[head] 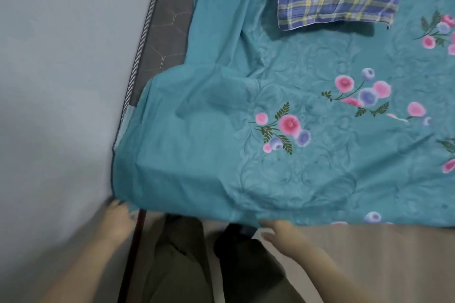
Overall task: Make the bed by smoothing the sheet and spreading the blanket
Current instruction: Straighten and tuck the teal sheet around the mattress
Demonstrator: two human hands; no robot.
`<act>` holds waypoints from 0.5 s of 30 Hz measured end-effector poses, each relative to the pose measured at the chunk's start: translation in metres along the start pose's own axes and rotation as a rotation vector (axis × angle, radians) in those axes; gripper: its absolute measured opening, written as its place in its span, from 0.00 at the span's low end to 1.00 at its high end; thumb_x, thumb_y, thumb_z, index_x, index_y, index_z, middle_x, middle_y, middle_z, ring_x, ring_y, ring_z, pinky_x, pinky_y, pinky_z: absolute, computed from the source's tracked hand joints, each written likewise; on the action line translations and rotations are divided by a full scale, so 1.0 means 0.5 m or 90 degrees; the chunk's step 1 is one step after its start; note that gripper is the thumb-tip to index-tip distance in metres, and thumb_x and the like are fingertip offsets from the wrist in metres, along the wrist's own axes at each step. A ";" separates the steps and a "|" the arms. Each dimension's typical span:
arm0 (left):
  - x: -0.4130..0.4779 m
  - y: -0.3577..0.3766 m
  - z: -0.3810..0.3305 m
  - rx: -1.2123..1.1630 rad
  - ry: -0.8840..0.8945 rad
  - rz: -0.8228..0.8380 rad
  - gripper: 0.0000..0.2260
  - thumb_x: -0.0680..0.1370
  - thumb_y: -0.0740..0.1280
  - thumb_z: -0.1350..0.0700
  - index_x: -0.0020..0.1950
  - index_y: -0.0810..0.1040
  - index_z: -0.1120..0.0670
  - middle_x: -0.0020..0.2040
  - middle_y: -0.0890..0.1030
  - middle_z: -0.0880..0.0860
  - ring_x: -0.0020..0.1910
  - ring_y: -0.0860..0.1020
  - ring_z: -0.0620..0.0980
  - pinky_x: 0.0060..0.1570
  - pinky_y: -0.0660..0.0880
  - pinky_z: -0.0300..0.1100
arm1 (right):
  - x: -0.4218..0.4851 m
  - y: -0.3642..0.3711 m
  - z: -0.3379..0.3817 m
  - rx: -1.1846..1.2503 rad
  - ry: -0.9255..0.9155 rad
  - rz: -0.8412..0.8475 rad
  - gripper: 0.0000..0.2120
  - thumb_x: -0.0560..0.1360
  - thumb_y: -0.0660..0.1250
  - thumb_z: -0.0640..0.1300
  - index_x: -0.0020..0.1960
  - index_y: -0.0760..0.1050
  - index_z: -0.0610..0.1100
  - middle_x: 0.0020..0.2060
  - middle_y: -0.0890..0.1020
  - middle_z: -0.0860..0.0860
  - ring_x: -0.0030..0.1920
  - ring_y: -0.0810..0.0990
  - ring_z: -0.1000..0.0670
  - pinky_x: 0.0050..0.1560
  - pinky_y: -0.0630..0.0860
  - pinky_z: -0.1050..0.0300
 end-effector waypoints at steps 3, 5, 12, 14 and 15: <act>0.007 -0.110 -0.072 -0.177 0.001 -0.222 0.12 0.78 0.63 0.62 0.59 0.77 0.65 0.58 0.75 0.64 0.56 0.75 0.63 0.57 0.71 0.53 | 0.026 -0.137 0.034 0.012 -0.025 -0.168 0.15 0.78 0.62 0.47 0.64 0.74 0.50 0.59 0.78 0.51 0.60 0.77 0.48 0.59 0.73 0.53; 0.023 -0.183 -0.114 -0.245 0.008 -0.332 0.13 0.79 0.63 0.58 0.61 0.74 0.64 0.58 0.73 0.63 0.57 0.74 0.63 0.59 0.71 0.55 | 0.037 -0.218 0.059 0.030 -0.048 -0.264 0.16 0.78 0.63 0.46 0.65 0.73 0.50 0.58 0.75 0.50 0.56 0.78 0.47 0.54 0.74 0.52; 0.209 -0.333 -0.217 -0.336 0.007 -0.302 0.32 0.72 0.74 0.50 0.68 0.68 0.66 0.65 0.70 0.66 0.66 0.69 0.63 0.67 0.65 0.53 | 0.115 -0.322 0.110 -0.031 -0.033 -0.312 0.29 0.73 0.71 0.49 0.71 0.66 0.49 0.65 0.68 0.50 0.65 0.69 0.46 0.60 0.72 0.53; 0.270 -0.351 -0.223 -0.359 -0.014 -0.224 0.32 0.69 0.76 0.46 0.64 0.73 0.63 0.62 0.76 0.64 0.61 0.74 0.62 0.63 0.71 0.55 | 0.134 -0.326 0.110 -0.022 0.012 -0.333 0.29 0.72 0.72 0.48 0.70 0.67 0.48 0.65 0.67 0.49 0.65 0.67 0.46 0.62 0.72 0.51; 0.293 -0.353 -0.224 -0.385 -0.026 -0.182 0.30 0.67 0.77 0.46 0.62 0.76 0.62 0.59 0.79 0.62 0.58 0.77 0.61 0.60 0.74 0.55 | 0.141 -0.326 0.108 -0.013 0.037 -0.351 0.28 0.71 0.73 0.47 0.68 0.68 0.48 0.63 0.68 0.49 0.64 0.67 0.46 0.61 0.71 0.51</act>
Point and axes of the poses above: each hand's wrist, its own x-axis towards the middle knuckle, its own y-axis out of the palm, z = x × y, the point moved 9 cm from there along x, towards the middle knuckle
